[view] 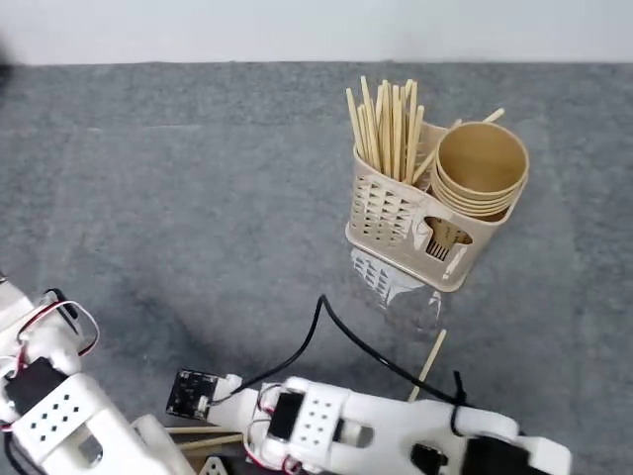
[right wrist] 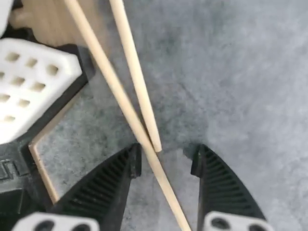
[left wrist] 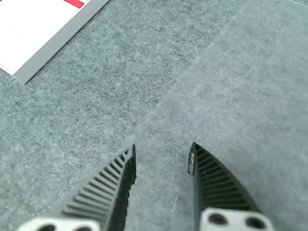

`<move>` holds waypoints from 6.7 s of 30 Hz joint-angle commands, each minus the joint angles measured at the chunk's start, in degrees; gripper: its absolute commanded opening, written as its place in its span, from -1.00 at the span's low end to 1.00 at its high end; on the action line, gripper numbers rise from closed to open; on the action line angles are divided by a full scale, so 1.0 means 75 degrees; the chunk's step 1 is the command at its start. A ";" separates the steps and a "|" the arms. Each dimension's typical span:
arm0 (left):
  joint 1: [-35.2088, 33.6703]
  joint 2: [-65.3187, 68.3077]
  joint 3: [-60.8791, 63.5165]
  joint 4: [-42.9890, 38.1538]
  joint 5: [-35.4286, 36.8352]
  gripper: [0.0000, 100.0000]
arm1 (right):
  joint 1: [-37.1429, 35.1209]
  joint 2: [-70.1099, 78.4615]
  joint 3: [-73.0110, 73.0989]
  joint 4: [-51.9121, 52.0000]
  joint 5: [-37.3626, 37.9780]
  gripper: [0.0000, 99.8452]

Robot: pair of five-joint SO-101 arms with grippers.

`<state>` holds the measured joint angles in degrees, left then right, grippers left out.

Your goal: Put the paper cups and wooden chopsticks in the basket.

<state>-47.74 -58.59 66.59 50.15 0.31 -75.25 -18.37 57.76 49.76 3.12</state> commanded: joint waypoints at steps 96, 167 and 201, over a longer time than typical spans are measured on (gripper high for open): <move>0.0527 -0.0152 0.0393 -0.0012 -0.0188 -0.65 | 0.8844 0.0967 -0.8451 -0.1307 -0.0035 -0.98; 0.5943 1.3128 -1.1727 0.3716 -0.7385 -0.56 | 0.9231 -0.7590 0.0668 0.0580 -0.0961 -0.98; 0.6716 1.2167 -1.5596 0.6716 -0.5884 -0.98 | 1.1317 -0.9758 0.0539 0.0990 -0.0961 -0.98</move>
<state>1.85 44.00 -48.04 99.21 -47.25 8.88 -92.04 63.21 57.76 -4.00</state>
